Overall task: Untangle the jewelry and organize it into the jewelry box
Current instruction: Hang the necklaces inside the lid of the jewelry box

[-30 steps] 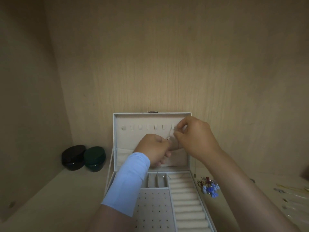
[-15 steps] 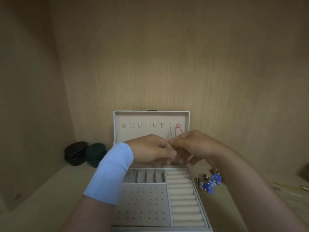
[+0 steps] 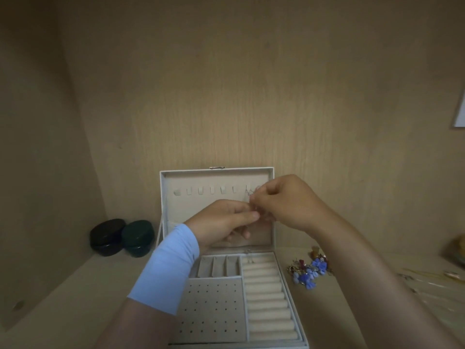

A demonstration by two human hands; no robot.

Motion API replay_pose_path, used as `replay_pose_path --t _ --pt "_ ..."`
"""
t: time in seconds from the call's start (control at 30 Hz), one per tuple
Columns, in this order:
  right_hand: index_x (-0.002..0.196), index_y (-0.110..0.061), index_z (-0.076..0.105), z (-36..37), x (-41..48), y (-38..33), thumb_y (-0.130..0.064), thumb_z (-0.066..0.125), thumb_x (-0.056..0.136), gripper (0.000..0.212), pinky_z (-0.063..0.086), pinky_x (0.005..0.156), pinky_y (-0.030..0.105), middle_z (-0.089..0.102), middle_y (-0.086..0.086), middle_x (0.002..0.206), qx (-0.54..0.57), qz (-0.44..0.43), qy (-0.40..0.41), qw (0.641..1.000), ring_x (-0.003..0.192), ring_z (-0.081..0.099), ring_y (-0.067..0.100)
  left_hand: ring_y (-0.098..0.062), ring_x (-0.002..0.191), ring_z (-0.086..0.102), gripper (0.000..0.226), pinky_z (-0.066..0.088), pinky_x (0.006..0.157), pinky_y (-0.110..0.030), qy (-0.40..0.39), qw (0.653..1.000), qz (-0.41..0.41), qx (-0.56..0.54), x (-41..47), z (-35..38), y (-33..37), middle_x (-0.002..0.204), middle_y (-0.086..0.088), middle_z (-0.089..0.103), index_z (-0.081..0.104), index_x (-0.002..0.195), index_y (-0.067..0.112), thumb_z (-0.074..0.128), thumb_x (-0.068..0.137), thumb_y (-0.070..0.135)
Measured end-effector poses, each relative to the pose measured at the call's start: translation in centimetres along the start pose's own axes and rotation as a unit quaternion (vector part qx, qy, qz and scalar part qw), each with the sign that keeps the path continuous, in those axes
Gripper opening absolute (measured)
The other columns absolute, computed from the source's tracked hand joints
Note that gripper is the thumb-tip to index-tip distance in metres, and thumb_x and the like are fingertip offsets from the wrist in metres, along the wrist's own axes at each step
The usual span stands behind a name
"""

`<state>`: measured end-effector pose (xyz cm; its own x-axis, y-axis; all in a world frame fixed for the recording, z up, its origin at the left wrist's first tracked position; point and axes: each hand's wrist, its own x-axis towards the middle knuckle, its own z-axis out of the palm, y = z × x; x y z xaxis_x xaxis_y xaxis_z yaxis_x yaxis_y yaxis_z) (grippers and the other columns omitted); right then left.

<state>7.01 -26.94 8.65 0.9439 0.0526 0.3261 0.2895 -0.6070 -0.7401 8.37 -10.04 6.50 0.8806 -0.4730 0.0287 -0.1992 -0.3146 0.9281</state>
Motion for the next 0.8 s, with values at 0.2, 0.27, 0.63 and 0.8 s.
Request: replay_pose_path --t 0.2,0.27,0.63,0.8 --pt "0.064 -0.016 0.070 -1.0 -0.4 -0.2 -0.039 0.064 0.091 0.036 0.042 0.057 0.024 0.065 -0.015 0.053 -0.102 0.025 -0.060 0.993 0.041 0.051 -0.002 -0.003 0.058 0.058 0.013 0.041 0.054 -0.017 0.078 0.993 -0.013 0.083 -0.7 -1.4 1.0 0.089 0.008 0.077 0.070 0.097 0.017 0.060 0.095 0.025" --pt "0.083 -0.014 0.076 -1.1 -0.7 -0.3 -0.039 0.064 0.089 0.029 0.042 0.052 0.023 0.075 -0.003 0.073 -0.124 0.061 -0.153 0.978 0.048 0.055 0.008 -0.003 0.055 0.057 0.012 0.040 0.049 -0.014 0.104 0.992 -0.001 0.074 -1.0 -1.5 1.5 0.089 0.006 0.076 0.071 0.094 0.016 0.062 0.094 0.023" --pt "0.081 -0.008 0.077 0.6 -0.4 0.5 -0.020 0.070 0.090 0.016 0.037 0.039 0.018 0.075 0.004 0.074 0.076 0.041 -0.105 0.991 0.052 0.058 0.015 0.005 0.054 0.053 0.011 0.039 0.048 -0.006 0.155 0.982 0.048 0.093 -0.9 -0.9 2.0 0.080 0.003 0.068 0.074 0.091 0.015 0.065 0.092 0.019" --pt "0.080 -0.007 0.076 0.1 0.0 0.5 -0.017 0.070 0.092 0.017 0.037 0.038 0.013 0.076 0.007 0.076 0.079 0.003 0.006 0.997 0.040 0.053 0.005 -0.008 0.080 0.059 0.019 0.047 0.085 -0.023 0.129 0.948 -0.017 0.291 -0.2 -1.6 0.3 0.108 0.007 0.069 0.070 0.109 0.027 0.058 0.095 0.030"
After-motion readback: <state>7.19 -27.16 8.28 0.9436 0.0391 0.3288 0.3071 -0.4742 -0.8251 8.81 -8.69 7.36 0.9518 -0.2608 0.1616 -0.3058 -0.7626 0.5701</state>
